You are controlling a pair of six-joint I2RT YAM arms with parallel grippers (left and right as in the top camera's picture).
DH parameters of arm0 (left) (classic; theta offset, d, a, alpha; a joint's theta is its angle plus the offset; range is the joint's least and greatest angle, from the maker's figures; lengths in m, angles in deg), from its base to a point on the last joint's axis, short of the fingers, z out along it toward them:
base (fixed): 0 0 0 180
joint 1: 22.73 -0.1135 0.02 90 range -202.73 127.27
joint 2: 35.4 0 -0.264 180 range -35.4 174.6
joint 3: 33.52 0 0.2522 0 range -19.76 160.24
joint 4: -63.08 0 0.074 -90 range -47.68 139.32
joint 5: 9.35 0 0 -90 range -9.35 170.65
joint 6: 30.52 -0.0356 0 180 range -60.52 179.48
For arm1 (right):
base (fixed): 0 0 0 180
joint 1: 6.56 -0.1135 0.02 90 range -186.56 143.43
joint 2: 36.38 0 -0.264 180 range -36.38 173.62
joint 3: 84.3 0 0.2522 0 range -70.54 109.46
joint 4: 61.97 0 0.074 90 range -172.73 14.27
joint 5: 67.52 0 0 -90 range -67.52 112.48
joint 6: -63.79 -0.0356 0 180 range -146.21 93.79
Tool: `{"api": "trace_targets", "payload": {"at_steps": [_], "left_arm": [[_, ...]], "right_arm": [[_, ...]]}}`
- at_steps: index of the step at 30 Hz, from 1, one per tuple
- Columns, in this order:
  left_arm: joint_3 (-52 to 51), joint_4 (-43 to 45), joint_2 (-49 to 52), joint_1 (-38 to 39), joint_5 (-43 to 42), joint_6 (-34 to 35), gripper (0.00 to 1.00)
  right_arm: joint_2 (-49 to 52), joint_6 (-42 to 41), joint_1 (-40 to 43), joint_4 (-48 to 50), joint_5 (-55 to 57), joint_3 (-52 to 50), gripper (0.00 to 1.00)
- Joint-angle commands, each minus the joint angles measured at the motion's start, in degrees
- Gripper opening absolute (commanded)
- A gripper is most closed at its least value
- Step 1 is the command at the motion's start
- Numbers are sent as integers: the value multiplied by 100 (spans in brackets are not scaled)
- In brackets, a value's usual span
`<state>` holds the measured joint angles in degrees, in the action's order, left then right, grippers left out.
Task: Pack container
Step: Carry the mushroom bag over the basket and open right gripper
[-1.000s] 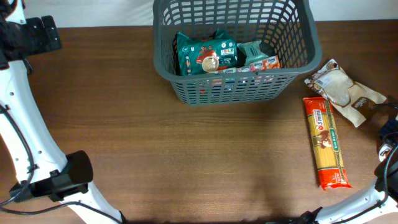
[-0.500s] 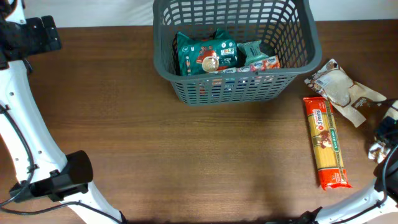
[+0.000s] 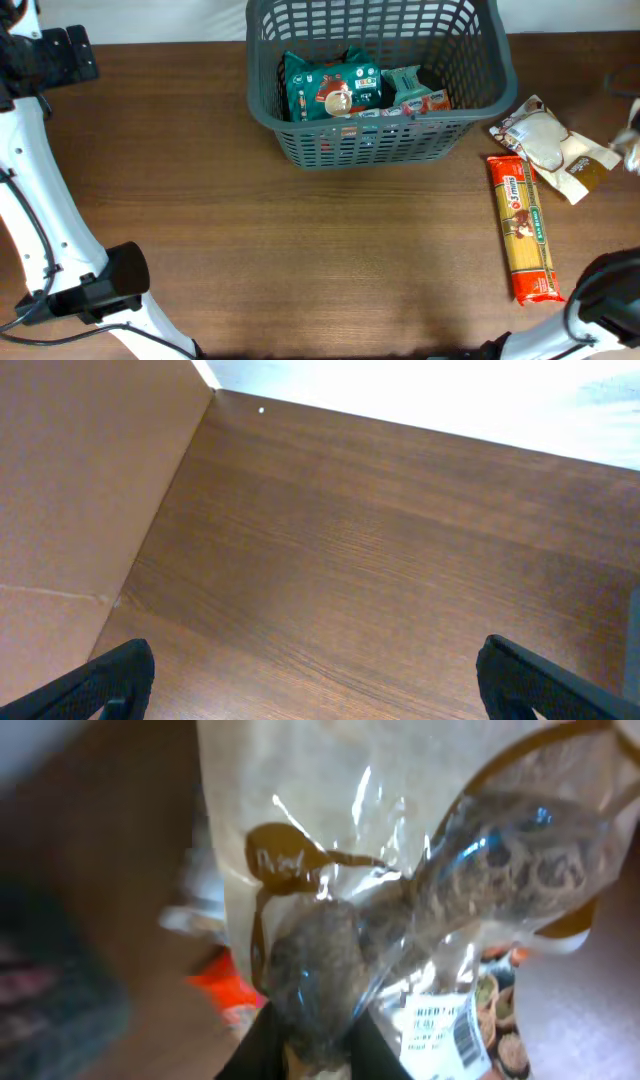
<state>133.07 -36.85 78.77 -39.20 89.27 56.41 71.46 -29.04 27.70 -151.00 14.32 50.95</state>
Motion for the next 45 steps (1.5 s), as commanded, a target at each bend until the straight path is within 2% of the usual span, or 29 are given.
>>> {"api": "trace_targets", "payload": {"at_steps": [1,7,13,21,24,33,38,45], "left_arm": [[-24,-2,28,-20,22,94,99],[-24,-2,28,-20,22,94,99],[-24,-2,28,-20,22,94,99],[-24,-2,28,-20,22,94,99],[-24,-2,28,-20,22,94,99],[-24,-2,28,-20,22,94,99],[-24,-2,28,-20,22,94,99],[-24,-2,28,-20,22,94,99]], "right_arm": [[-240,-90,-424,-304,-562,885,9],[-271,-63,-1580,-1029,-581,2579,4],[-271,144,-2944,-1123,-579,3482,4],[-63,1790,-4505,-949,-319,3543,4],[225,2050,-4682,-839,-133,3539,4],[1432,2057,-4697,-658,-131,3526,4],[2024,1668,-4699,-691,-129,3517,4],[2507,1580,-4695,-890,-105,3499,4]]}}
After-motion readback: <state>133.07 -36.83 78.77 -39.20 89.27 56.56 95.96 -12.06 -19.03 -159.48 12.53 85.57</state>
